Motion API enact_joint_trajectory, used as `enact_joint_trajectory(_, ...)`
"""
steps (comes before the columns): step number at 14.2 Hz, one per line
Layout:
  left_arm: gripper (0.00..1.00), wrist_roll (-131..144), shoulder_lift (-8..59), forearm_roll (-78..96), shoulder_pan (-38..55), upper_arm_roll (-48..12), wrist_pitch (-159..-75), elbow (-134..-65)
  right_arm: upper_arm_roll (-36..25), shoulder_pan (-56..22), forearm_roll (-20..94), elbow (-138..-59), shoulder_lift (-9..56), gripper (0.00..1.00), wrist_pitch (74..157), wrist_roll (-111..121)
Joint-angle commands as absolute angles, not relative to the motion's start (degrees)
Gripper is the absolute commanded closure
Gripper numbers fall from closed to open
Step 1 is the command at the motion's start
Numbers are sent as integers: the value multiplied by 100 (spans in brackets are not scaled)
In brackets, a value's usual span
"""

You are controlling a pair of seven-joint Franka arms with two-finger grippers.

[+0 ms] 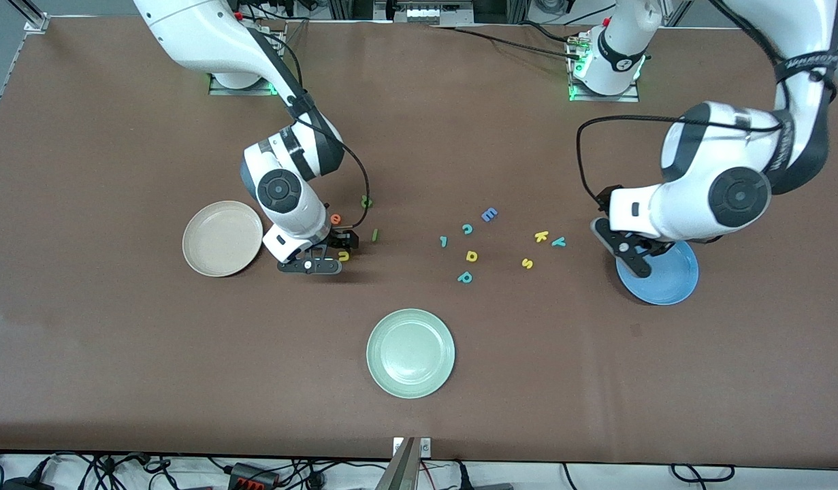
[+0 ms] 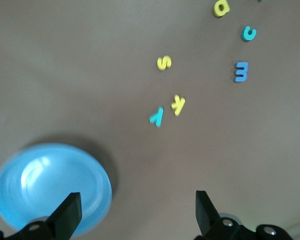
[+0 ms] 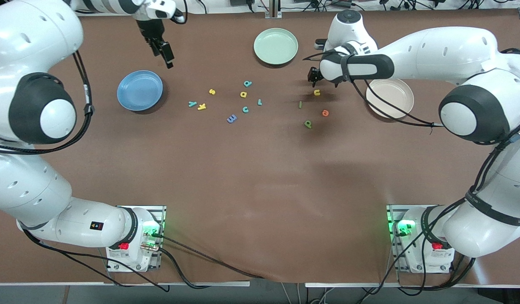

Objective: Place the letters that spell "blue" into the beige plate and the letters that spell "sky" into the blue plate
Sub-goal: 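Grasp the yellow c with the right gripper while the left grasps yellow s, then drop the c on the beige plate while the left gripper drops s on blue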

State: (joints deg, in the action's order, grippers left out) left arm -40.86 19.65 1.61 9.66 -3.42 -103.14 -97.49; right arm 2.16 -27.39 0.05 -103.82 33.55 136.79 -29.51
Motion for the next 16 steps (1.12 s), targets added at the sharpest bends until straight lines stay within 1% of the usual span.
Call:
enact_joint_trajectory(1, 0, -5286, 2345, 185, 1203, -316, -10931, -9721, 167, -2865, 88, -10240, 3559, 0, 13790, -3059)
enact_joint_trajectory(5, 0, -5949, 2908, -86, 1633, -316, -11670, -9756, 176, -2935, 97, -10169, 3744, 7, 13834, -3182)
enact_joint_trajectory(8, 0, -6404, 3338, -307, 1915, -316, -11882, -9756, 176, -2971, 105, -10160, 3814, 12, 13834, -3190)
enact_joint_trajectory(9, 0, -6651, 3462, -325, 1994, -316, -12179, -9765, 176, -2988, 105, -10143, 3849, 13, 13851, -3190)
enact_joint_trajectory(12, 0, -6926, 3568, -334, 2048, -316, -12883, -10097, 167, -2988, 105, -9967, 4034, 17, 13887, -3190)
enact_joint_trajectory(14, 1, -7083, 3577, -360, 2127, -316, -13199, -10309, 167, -3014, 97, -9967, 4061, 23, 13895, -3182)
enact_joint_trajectory(15, 5, -7232, 3595, -439, 2144, -316, -13314, -10353, 176, -3015, 88, -9958, 4061, 28, 13896, -3173)
enact_joint_trajectory(16, 10, -7268, 3603, -448, 2145, -316, -13333, -10354, 176, -3015, 88, -9958, 4069, 28, 13896, -3173)
